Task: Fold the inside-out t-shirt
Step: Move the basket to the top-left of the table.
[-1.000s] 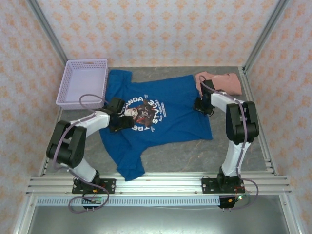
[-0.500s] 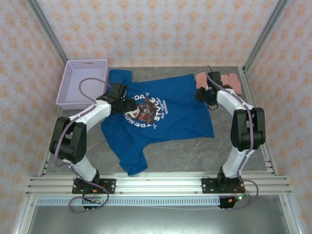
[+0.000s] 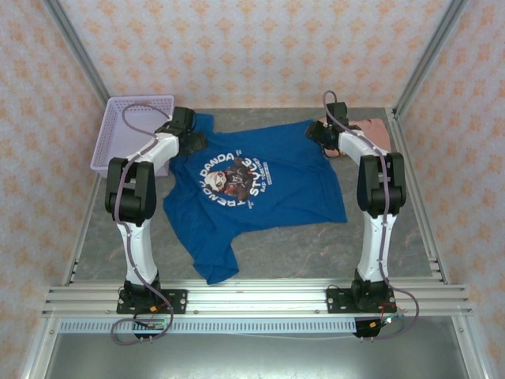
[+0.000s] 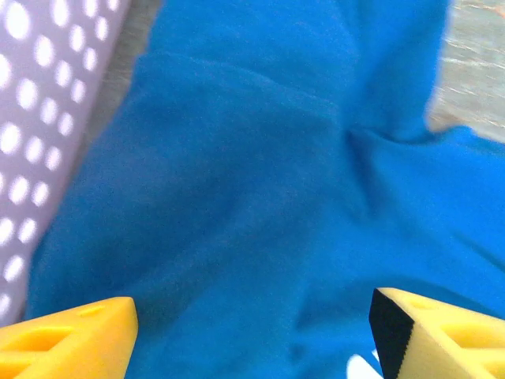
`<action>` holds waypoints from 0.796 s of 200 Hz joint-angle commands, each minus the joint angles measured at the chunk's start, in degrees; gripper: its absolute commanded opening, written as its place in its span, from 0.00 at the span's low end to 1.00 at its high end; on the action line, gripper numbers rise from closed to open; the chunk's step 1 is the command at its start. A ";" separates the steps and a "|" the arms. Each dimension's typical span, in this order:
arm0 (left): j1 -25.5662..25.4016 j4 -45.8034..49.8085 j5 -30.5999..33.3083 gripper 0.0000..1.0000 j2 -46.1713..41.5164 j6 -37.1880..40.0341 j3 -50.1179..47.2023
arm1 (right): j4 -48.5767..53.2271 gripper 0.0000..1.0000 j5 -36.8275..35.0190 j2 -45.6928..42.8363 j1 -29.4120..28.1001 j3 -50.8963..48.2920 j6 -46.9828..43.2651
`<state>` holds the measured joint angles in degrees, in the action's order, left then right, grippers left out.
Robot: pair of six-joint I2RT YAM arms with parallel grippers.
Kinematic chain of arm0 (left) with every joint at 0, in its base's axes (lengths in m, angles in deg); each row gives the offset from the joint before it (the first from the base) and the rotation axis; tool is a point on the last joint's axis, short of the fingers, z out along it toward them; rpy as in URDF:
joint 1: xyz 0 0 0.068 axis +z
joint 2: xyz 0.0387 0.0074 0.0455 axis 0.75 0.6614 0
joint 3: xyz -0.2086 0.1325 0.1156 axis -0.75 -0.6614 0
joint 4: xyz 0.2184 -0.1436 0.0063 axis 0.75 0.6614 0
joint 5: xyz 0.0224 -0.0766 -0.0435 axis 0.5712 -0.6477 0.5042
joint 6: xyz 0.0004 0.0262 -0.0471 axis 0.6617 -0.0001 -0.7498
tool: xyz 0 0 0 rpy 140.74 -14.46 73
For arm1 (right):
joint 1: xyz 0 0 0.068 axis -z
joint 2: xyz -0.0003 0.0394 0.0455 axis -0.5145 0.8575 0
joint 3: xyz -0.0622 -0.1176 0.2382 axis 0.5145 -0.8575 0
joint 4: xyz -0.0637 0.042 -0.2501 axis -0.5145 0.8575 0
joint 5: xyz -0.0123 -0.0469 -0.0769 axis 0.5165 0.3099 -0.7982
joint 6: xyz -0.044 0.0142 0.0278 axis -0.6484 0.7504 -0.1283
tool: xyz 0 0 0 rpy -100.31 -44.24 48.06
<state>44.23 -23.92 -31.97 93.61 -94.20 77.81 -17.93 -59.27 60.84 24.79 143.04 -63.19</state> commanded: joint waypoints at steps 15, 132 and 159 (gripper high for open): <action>2.56 4.30 2.50 0.79 1.86 2.48 5.67 | 2.75 0.51 -1.32 5.31 2.38 5.91 2.67; 6.14 8.49 2.77 0.79 6.91 4.13 13.51 | 9.47 0.51 -2.00 10.03 8.94 14.14 2.92; 6.87 8.68 1.63 0.79 5.89 4.29 14.62 | 9.73 0.52 -0.40 6.97 8.92 12.91 1.48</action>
<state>49.65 -17.45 -31.16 100.05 -91.20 89.92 -10.90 -59.47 70.31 33.29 155.68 -60.00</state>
